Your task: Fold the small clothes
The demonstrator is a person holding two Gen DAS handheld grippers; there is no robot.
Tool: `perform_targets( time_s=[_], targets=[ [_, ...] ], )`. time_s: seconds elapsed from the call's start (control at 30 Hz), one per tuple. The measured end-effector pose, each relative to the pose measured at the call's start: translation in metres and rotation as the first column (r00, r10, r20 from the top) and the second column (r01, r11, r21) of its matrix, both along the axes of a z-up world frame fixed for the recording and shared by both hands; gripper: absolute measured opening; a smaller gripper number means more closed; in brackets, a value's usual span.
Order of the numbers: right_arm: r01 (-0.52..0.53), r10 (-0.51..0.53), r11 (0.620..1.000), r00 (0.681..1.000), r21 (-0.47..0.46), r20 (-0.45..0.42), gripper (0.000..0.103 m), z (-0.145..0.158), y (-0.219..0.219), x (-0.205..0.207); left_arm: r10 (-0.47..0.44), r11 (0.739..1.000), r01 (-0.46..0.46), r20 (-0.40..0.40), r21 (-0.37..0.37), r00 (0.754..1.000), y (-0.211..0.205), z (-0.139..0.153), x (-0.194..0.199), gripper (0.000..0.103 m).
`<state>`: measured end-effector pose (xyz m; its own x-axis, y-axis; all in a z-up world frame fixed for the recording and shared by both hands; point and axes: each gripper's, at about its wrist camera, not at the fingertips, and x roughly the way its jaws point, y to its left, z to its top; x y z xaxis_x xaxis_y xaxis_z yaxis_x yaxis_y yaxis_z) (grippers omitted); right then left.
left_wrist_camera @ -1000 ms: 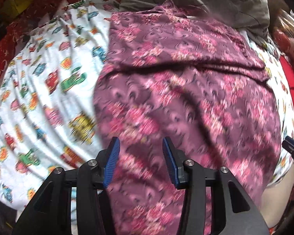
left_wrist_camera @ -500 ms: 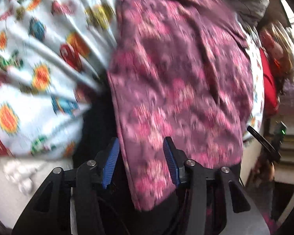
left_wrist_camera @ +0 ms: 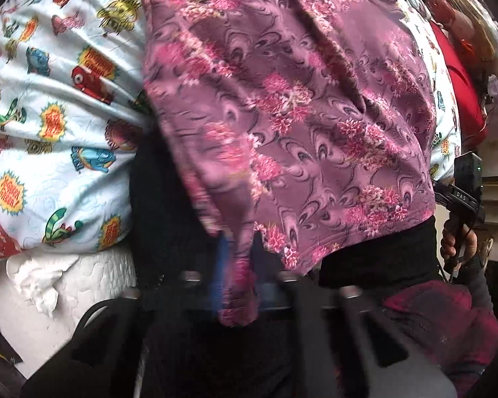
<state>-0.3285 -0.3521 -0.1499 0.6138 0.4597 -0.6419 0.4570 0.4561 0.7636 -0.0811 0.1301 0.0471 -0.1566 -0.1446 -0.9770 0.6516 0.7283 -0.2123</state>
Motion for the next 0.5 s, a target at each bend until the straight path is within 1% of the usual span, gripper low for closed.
perform_targets(
  time_s=[0.03,0.07,0.17,0.2,0.3,0.37,0.43,0.5],
  targets=[
    [-0.018,0.018,1.000,0.999,0.006,0.034,0.017,0.004,0.002,0.001,0.017,1.000,-0.018,-0.020,-0.014,1.000,0.003,0.001,0.001,0.004],
    [-0.036,0.036,0.999,0.998,-0.004,0.058,0.006,0.009,0.005,0.003,0.033,0.999,-0.034,-0.036,-0.025,0.999,0.006,0.001,0.003,0.004],
    [-0.060,0.067,0.996,0.992,-0.064,0.110,0.005,0.033,0.007,0.002,0.079,0.994,-0.085,-0.083,-0.074,0.993,0.014,0.007,0.008,0.004],
    [-0.069,0.081,0.993,0.987,-0.093,0.141,0.005,0.046,0.008,0.001,0.093,0.990,-0.103,-0.097,-0.099,0.991,0.019,0.011,0.012,0.003],
    [-0.076,0.104,0.987,0.974,-0.144,0.203,0.005,0.077,0.008,-0.001,0.151,0.967,-0.173,-0.130,-0.186,0.980,0.026,0.026,0.027,0.003],
    [-0.067,0.111,0.981,0.961,-0.180,0.251,0.005,0.102,0.007,0.000,0.177,0.951,-0.204,-0.130,-0.232,0.976,0.030,0.034,0.036,0.003],
    [-0.057,0.113,0.978,0.955,-0.201,0.276,0.005,0.116,0.005,0.003,0.173,0.947,-0.200,-0.122,-0.252,0.977,0.030,0.037,0.042,0.003],
    [-0.047,0.106,0.975,0.956,-0.215,0.272,0.005,0.120,0.001,0.005,0.155,0.950,-0.185,-0.135,-0.250,0.979,0.029,0.033,0.040,0.003]
  ],
)
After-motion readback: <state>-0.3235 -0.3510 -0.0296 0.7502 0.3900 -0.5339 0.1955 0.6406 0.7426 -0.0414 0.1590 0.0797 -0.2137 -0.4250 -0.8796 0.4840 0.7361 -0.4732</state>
